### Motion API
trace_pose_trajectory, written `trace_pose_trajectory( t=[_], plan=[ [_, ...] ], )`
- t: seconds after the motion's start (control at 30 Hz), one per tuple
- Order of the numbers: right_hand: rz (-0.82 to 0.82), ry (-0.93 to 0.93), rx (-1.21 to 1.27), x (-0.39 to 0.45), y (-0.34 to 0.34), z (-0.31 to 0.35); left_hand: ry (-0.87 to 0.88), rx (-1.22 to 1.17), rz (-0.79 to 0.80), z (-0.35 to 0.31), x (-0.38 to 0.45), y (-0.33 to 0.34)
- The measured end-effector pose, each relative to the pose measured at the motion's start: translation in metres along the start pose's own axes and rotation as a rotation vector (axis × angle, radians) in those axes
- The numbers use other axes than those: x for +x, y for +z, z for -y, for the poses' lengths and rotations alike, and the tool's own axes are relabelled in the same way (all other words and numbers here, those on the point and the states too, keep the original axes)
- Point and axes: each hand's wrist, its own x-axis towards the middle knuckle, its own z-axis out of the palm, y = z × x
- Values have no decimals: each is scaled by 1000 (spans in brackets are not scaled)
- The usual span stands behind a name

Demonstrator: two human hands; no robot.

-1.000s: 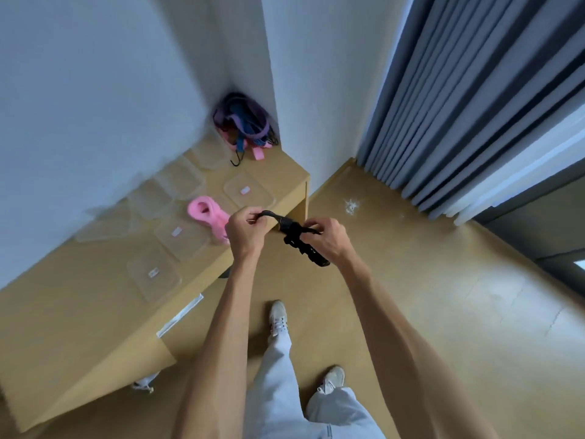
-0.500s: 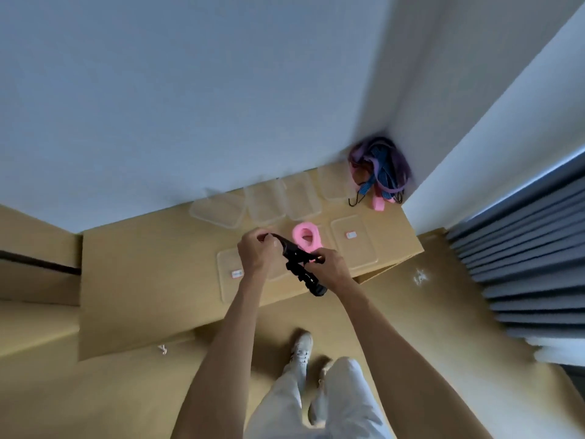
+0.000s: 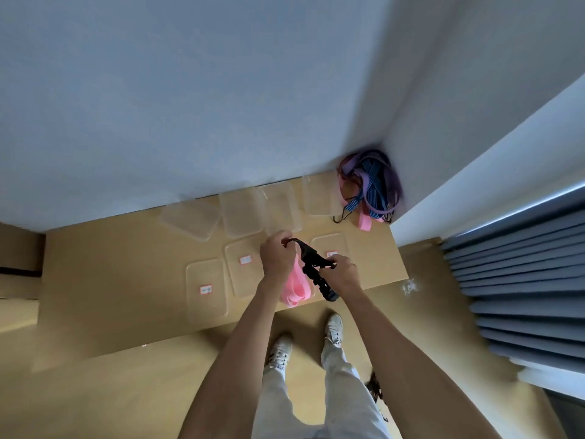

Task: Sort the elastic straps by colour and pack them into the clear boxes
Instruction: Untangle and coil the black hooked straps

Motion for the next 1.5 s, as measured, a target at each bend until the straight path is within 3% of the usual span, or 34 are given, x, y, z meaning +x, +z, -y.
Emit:
trace_pose_trajectory(
  t=[0.4, 0.53, 0.8, 1.0, 1.2, 1.37, 1.5],
  plan=[
    [117, 29, 33, 92, -60, -59, -61, 98, 32, -38, 31, 121],
    [146, -6, -71, 93, -55, -67, -39, 298, 123, -33, 31, 132],
    [-186, -141, -19, 60, -84, -64, 281, 425, 93, -62, -5, 135],
    [-438, -238, 0, 18, -115, -84, 560, 454, 192, -104, -44, 148],
    [-619, -135, 69, -53, -126, -152, 809, 429, 367, -117, -111, 174],
    [-720, 164, -13, -126, -117, -238, 1007, 616, 611, -94, -188, 204],
    [-719, 397, 123, -175, -108, -307, 1049, 686, 803, -68, -252, 242]
  ],
)
